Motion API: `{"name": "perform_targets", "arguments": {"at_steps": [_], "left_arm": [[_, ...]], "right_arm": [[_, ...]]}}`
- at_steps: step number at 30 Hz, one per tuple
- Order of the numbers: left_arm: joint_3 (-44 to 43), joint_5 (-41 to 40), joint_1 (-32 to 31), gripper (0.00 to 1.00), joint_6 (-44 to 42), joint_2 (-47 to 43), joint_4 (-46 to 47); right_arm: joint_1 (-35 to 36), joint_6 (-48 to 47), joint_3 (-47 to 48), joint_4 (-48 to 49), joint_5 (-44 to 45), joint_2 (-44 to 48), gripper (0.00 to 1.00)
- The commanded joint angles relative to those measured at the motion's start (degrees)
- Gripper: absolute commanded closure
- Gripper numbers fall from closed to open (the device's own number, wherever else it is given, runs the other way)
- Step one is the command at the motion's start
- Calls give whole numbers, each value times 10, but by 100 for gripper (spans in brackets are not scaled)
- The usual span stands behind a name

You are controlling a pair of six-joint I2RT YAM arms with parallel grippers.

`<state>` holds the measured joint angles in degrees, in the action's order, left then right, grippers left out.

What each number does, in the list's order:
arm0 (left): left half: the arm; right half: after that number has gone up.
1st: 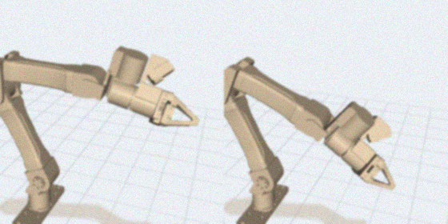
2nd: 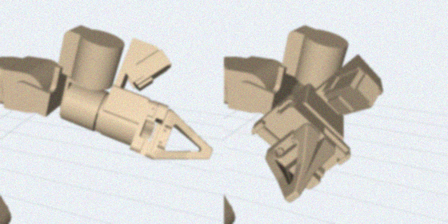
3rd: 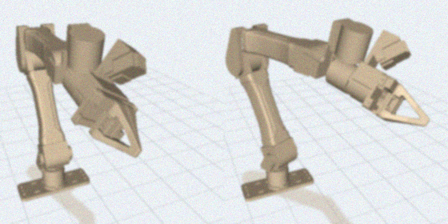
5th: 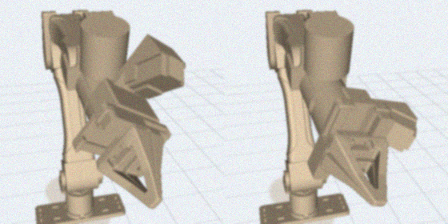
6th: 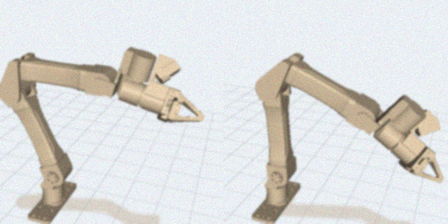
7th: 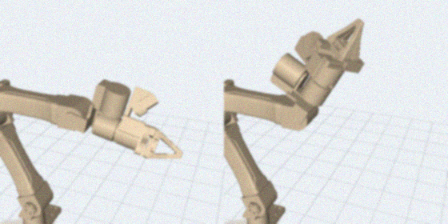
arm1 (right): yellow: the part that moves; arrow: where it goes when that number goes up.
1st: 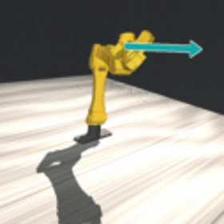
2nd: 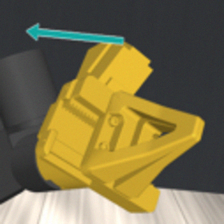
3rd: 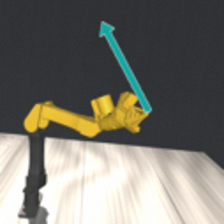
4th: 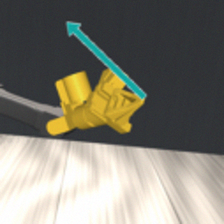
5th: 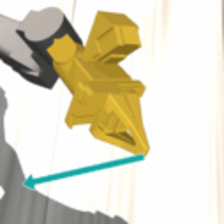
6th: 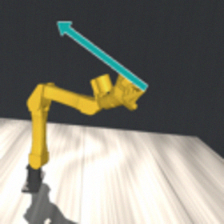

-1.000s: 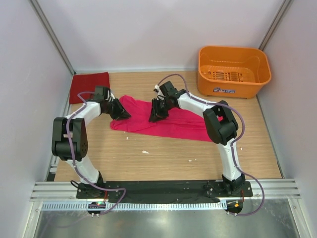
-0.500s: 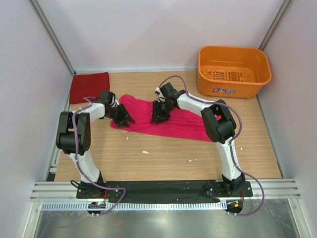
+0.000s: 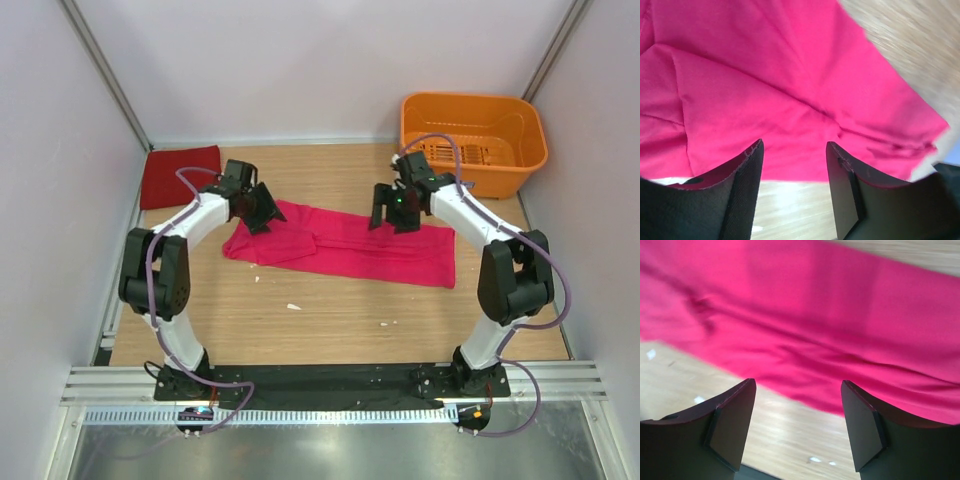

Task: Fold and stack the t-shirts
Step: Fold the tshirt

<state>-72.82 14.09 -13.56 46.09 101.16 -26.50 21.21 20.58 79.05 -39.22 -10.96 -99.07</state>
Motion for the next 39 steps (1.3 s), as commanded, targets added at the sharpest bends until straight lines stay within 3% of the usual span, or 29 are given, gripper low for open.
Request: {"name": "perform_targets", "arguments": {"at_steps": [1, 5, 8, 17, 23, 29, 39], "left_arm": [[-26, -102, -32, 45, 74, 39, -17], [-81, -199, -67, 36, 135, 86, -58], [-136, -231, -83, 32, 189, 131, -125], [-265, -297, -92, 31, 237, 253, -281], [-461, -324, -88, 32, 147, 385, -369], [-615, -326, -86, 34, -43, 465, -367], [-605, -337, -88, 33, -259, 460, -255]], "right_arm": [[-49, -22, -34, -5, 41, 2, 25], [-57, -46, -24, -22, 107, -15, 24], [-57, -44, -19, -30, 107, -17, 24], [-57, -31, -61, -23, 97, 61, 22], [-57, -41, -93, -6, 91, 67, 21], [-52, -55, -107, 35, 89, 21, 21], [-52, -77, -20, 55, 150, -89, 20]]}}
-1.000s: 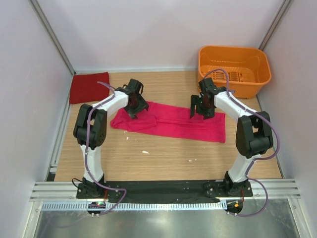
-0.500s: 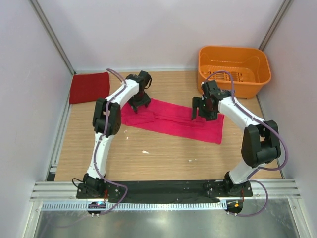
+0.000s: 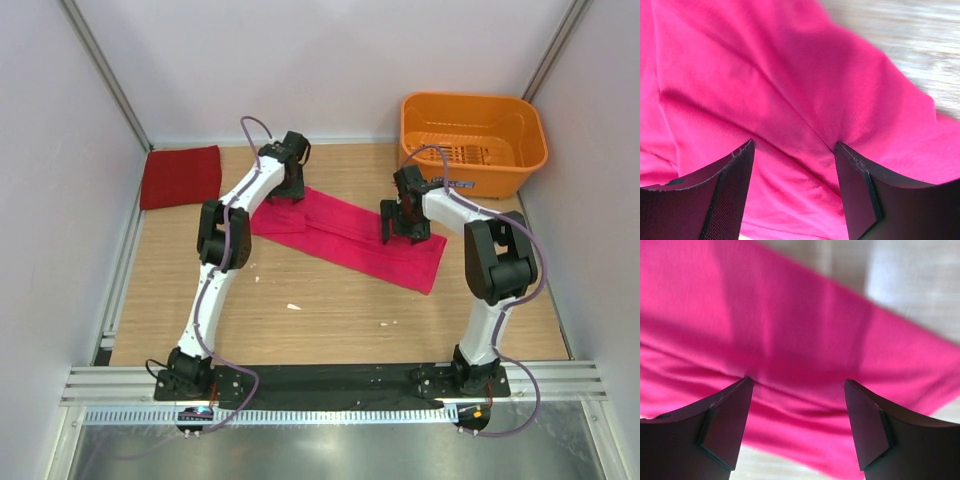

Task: Fold and stack the t-shirts
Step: Fold the tshirt

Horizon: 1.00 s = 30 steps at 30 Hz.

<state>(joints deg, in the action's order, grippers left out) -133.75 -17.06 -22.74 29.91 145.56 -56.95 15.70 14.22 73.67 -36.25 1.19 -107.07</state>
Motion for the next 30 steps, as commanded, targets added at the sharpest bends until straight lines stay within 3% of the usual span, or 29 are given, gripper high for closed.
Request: {"name": "perform_targets", "arguments": {"at_steps": [1, 4, 9, 18, 23, 27, 30], "left_arm": [[4, -25, 4, 33, -113, 17, 56], [2, -13, 5, 31, -158, 28, 84], [-37, 5, 5, 31, -152, 67, 59], [-35, 56, 10, 31, -200, 75, 116], [-1, 104, 9, 31, -296, 52, 167], [-6, 111, 9, 30, -294, 0, 159], [-7, 71, 8, 30, -241, -43, 153]], "right_arm": [[3, -14, 35, 27, 33, -22, 20], [6, -11, 18, 31, 39, -31, 20], [36, 12, -37, 21, 69, -11, 20], [121, 165, -155, 6, 22, 83, 19], [194, 213, -195, 29, -57, 115, 19], [241, 222, -204, 22, -89, 156, 19], [242, 206, -189, 1, -73, 189, 19]]}}
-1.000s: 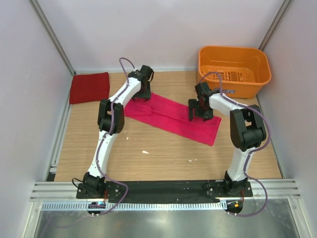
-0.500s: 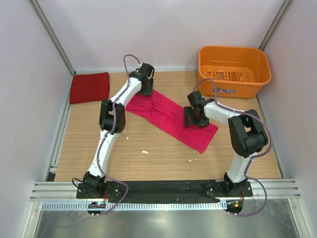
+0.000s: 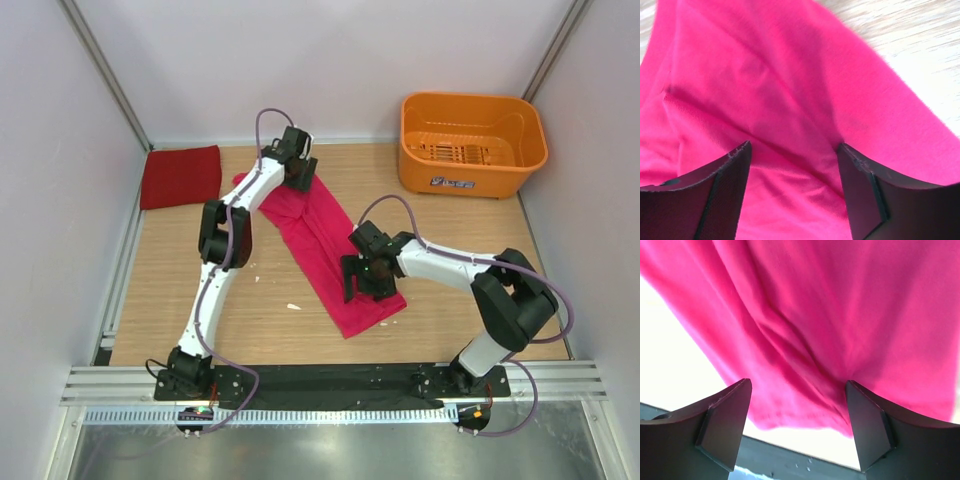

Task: Fold and stack the t-shirts
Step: Fold the tshirt

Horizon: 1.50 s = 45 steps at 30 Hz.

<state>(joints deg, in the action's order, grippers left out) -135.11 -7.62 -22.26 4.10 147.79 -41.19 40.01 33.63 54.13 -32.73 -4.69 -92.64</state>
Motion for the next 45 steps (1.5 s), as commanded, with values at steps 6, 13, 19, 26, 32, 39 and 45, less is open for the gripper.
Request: {"name": "perform_targets", "arguments": {"at_steps": [6, 13, 19, 26, 32, 39, 45], "left_arm": [[73, -135, 2, 23, 229, -179, -15], [122, -142, 10, 25, 471, -172, 5], [59, -157, 23, 28, 552, -77, 1], [0, -141, 33, 31, 558, 8, -6], [-38, -24, 30, 33, 529, 65, -45], [-110, 116, 13, 34, 460, 136, -26], [-122, 121, 5, 30, 401, 103, 4]], "right_arm": [[-4, -56, 107, -116, 107, 87, 11], [-40, -93, 140, -141, 126, 108, 4], [-80, -100, 109, -146, 108, 149, 3], [-119, -116, 66, -151, 97, 180, 3], [-138, -139, 55, -122, 64, 158, 3], [-135, -145, 68, -69, -17, 74, 3], [-104, -147, 75, -45, -61, 36, 8]]}}
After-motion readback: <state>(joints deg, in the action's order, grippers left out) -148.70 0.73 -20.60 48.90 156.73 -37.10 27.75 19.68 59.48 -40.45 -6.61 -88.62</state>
